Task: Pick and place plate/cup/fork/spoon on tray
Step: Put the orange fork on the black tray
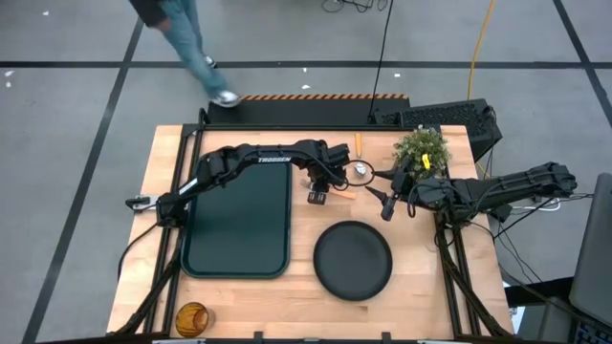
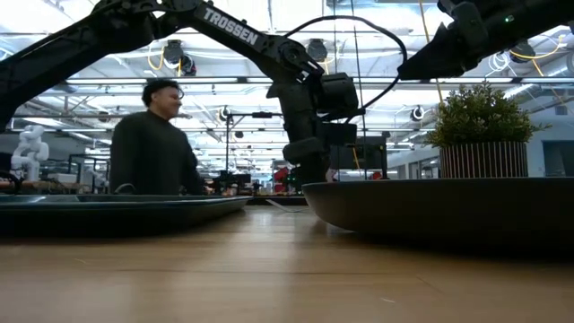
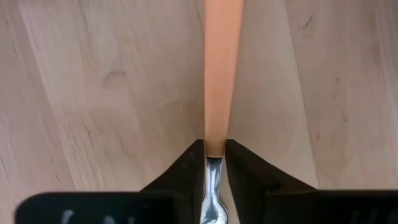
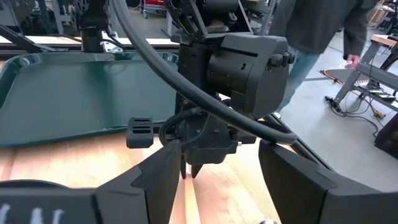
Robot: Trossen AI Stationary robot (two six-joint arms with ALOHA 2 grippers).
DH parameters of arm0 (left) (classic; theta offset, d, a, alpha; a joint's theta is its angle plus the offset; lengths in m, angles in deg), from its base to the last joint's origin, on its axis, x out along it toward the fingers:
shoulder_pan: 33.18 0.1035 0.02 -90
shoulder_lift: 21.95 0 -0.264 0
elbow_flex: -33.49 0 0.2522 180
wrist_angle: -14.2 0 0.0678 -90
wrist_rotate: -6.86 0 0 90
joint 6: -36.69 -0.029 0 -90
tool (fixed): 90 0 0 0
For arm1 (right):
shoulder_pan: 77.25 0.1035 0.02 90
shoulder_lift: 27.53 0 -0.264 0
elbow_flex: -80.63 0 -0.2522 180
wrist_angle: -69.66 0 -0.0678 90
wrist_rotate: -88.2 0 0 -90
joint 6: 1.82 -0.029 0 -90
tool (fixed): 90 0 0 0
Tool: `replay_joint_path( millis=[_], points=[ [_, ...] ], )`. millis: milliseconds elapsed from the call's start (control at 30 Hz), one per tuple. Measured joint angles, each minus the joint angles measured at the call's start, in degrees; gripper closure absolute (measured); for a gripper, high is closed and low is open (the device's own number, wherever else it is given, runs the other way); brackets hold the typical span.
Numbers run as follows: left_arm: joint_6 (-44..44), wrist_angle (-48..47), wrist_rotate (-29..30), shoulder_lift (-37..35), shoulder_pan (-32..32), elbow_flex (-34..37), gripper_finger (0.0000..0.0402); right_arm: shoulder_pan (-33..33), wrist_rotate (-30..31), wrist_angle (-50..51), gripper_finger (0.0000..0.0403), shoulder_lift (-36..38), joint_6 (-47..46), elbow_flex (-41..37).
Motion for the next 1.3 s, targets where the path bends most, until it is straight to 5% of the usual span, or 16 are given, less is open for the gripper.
replay_joint_path(
  millis=[467,800,1300],
  points=[
    [0.5,0.3,0.4,2.0,-0.3,-0.3,0.0264,0.0,0.0,0.3,0.019,0.0,0.2,0.0],
    [-0.1,0.4,1.3,2.1,-0.5,-0.3,0.0376,0.0,0.0,0.3,0.019,0.0,0.2,0.0],
    [-0.6,-7.0,9.9,1.9,-0.7,-8.1,0.0376,0.0,0.0,0.3,0.019,0.0,0.2,0.0]
  ],
)
